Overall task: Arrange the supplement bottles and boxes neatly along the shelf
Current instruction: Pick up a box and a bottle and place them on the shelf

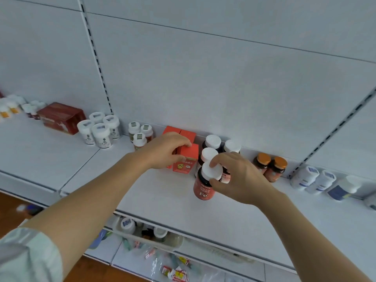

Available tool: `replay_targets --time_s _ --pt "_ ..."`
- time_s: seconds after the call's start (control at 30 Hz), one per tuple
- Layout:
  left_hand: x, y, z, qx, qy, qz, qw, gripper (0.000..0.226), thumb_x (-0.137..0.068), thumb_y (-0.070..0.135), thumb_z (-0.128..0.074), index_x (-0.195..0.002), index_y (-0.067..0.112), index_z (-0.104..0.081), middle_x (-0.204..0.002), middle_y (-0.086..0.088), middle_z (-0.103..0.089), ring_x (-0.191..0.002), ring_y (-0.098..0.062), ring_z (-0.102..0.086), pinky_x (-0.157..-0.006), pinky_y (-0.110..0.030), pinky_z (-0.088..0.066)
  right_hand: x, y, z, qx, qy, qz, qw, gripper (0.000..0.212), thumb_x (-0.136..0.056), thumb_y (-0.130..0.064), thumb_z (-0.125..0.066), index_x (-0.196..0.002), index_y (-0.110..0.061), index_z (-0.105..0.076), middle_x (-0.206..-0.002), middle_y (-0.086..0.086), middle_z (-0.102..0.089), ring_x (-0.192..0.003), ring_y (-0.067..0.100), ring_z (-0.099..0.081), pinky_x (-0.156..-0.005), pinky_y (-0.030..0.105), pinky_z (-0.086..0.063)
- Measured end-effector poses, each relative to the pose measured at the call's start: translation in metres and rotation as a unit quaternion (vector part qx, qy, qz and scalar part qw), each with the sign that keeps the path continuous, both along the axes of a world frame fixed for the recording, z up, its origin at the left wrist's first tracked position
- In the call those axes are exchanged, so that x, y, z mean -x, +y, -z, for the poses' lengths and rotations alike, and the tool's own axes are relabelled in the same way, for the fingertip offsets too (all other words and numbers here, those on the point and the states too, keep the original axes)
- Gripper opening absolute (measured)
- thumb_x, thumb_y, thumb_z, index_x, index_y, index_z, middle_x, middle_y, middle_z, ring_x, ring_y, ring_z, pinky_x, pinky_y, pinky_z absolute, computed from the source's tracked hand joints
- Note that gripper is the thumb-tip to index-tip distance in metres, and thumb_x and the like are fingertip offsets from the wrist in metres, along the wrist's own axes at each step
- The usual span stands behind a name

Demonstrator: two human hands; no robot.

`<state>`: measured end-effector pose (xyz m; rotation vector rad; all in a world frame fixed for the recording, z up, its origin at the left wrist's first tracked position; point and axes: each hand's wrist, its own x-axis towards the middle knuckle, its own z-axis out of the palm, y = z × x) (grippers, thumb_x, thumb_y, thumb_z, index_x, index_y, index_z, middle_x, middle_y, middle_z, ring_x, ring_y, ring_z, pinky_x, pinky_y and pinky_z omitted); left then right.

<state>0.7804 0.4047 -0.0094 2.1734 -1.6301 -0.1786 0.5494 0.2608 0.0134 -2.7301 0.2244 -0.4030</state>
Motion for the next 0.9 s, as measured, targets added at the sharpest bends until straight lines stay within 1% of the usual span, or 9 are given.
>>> replay_targets --time_s 0.13,0.27,0.33,0.4,0.47,0.57,0.73,0.9 --pt "-0.01 -0.002 0.014 0.021 -0.06 0.036 0.997 0.048 -0.082 0.026 -0.076 -0.128 0.018 -0.061 -0.131 0.001 -0.06 -0.126 -0.018 -0.048 -0.104 -0.038 -0.042 -0.011 -0.003 0.006 0.001 -0.012 -0.008 1.0 0.032 -0.073 -0.032 -0.069 -0.103 -0.025 -0.058 -0.094 -0.011 -0.059 -0.087 0.018 -0.051 -0.071 0.037 -0.049" --pt "-0.022 -0.002 0.023 0.031 -0.126 0.065 0.989 0.044 -0.081 0.026 -0.076 -0.123 0.017 -0.064 -0.122 0.0 -0.063 -0.119 -0.022 -0.053 -0.097 -0.043 -0.047 -0.021 0.0 0.007 0.01 -0.014 0.002 1.0 0.033 -0.073 -0.028 -0.073 -0.103 -0.024 -0.06 -0.093 -0.016 -0.054 -0.088 0.018 -0.051 -0.073 0.03 -0.044" --pt "-0.029 -0.002 0.027 0.041 -0.149 0.075 0.985 0.043 -0.08 0.027 -0.075 -0.12 0.016 -0.065 -0.119 0.0 -0.064 -0.117 -0.023 -0.054 -0.094 -0.044 -0.049 -0.026 0.004 0.006 0.012 -0.015 0.017 1.0 0.032 -0.074 -0.028 -0.073 -0.103 -0.024 -0.06 -0.092 -0.016 -0.053 -0.089 0.017 -0.05 -0.074 0.03 -0.043" --pt "-0.033 -0.001 0.031 0.04 -0.158 0.083 0.983 0.047 -0.077 0.028 -0.074 -0.121 0.017 -0.065 -0.121 0.0 -0.062 -0.119 -0.023 -0.052 -0.094 -0.044 -0.048 -0.029 0.01 0.006 0.005 -0.017 0.036 0.999 0.033 -0.074 -0.028 -0.073 -0.104 -0.024 -0.061 -0.093 -0.017 -0.052 -0.091 0.015 -0.05 -0.076 0.031 -0.045" --pt "-0.034 0.001 0.034 0.034 -0.167 0.087 0.981 0.051 -0.075 0.03 -0.075 -0.123 0.02 -0.062 -0.124 0.003 -0.06 -0.122 -0.021 -0.05 -0.098 -0.041 -0.045 -0.032 0.017 0.005 0.004 -0.021 0.046 0.999 0.033 -0.074 -0.028 -0.073 -0.104 -0.023 -0.061 -0.095 -0.018 -0.054 -0.092 0.014 -0.05 -0.078 0.033 -0.047" --pt "-0.034 -0.001 0.038 0.039 -0.19 0.091 0.977 0.052 -0.073 0.032 -0.076 -0.121 0.021 -0.06 -0.122 0.003 -0.06 -0.121 -0.022 -0.05 -0.1 -0.04 -0.039 -0.038 0.026 0.004 0.004 -0.028 0.06 0.998 0.032 -0.074 -0.029 -0.073 -0.104 -0.024 -0.061 -0.096 -0.014 -0.058 -0.093 0.015 -0.052 -0.077 0.037 -0.049" --pt "-0.041 -0.006 0.041 0.064 -0.222 0.104 0.967 0.048 -0.072 0.031 -0.077 -0.116 0.018 -0.062 -0.115 0.001 -0.062 -0.117 -0.025 -0.052 -0.098 -0.041 -0.04 -0.044 0.035 0.002 0.008 -0.036 0.088 0.995 0.032 -0.075 -0.029 -0.073 -0.105 -0.024 -0.061 -0.099 -0.01 -0.062 -0.093 0.016 -0.051 -0.076 0.038 -0.048" --pt "-0.045 -0.008 0.044 0.074 -0.235 0.118 0.962 0.043 -0.073 0.029 -0.074 -0.112 0.016 -0.062 -0.113 -0.002 -0.061 -0.113 -0.027 -0.054 -0.095 -0.043 -0.044 -0.045 0.042 0.002 0.016 -0.04 0.11 0.993 0.033 -0.075 -0.028 -0.074 -0.105 -0.024 -0.061 -0.103 -0.008 -0.064 -0.096 0.016 -0.052 -0.079 0.035 -0.048"
